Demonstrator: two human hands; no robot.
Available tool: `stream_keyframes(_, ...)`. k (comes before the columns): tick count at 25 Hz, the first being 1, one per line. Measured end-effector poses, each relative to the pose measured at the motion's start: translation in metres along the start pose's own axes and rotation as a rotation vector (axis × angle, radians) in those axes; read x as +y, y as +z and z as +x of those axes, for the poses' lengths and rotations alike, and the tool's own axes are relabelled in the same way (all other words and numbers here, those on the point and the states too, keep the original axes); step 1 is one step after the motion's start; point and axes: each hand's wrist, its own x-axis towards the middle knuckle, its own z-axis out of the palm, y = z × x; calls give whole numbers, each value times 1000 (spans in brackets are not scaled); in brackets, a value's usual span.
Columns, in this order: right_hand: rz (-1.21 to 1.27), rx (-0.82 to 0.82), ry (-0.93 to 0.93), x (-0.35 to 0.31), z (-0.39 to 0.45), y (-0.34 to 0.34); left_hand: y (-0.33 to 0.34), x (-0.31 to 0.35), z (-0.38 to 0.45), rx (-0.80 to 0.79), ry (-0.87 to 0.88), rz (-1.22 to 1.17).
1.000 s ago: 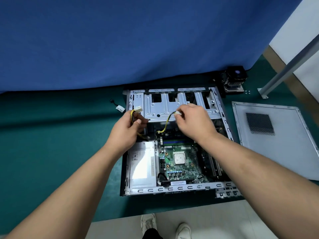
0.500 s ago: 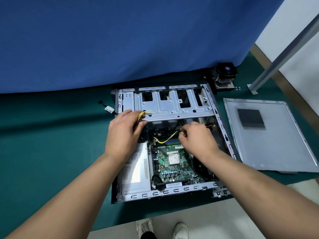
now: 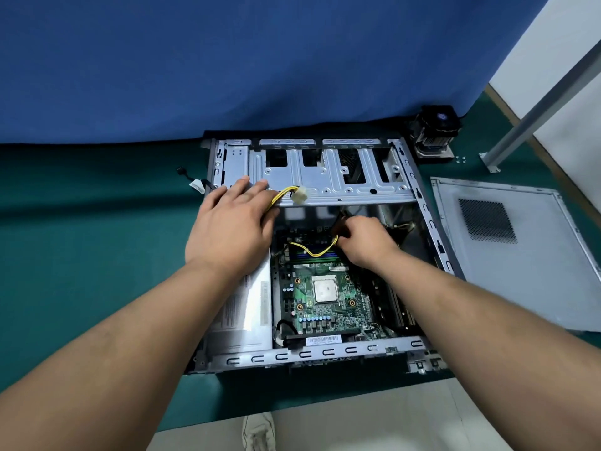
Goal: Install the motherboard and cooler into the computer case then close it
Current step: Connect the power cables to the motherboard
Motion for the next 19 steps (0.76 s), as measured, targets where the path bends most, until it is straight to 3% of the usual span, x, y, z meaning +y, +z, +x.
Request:
stream_keyframes(9,122,40,-107,4,22,11,4,-2,2,51,-3,30)
stream_keyframes(19,117,77,-91,21,24,14,7,-3,1,115,9,5)
